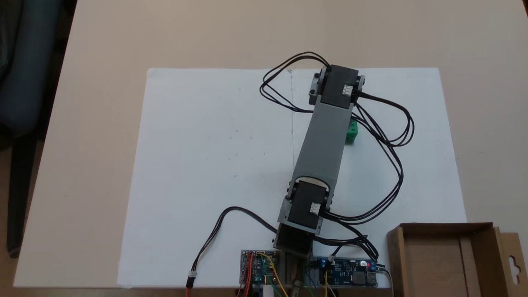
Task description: Grasp a green dice and put it in the bin.
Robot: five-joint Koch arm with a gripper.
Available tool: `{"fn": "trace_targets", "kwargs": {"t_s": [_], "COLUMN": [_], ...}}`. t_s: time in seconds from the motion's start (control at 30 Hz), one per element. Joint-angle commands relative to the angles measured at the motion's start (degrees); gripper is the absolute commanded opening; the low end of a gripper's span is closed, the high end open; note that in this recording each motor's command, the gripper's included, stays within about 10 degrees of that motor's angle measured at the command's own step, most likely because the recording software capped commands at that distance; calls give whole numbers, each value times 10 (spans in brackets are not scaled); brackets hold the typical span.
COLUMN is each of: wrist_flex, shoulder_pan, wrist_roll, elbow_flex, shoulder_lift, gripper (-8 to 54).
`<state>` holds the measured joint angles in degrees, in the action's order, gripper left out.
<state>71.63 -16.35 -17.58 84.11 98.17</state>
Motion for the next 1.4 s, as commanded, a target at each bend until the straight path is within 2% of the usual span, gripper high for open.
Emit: {"fn": "trace_targets", "kwargs": {"t_s": [0.0,0.37,1.37], "wrist_flex": [35,30,-47], "shoulder_pan": [-24,-106,-129], "wrist_roll": [-70,-139,-130], "elbow_flex": [-34,-59,-51], "shoulder_lift": [1,-60,-150], "gripper": [504,504,504]}}
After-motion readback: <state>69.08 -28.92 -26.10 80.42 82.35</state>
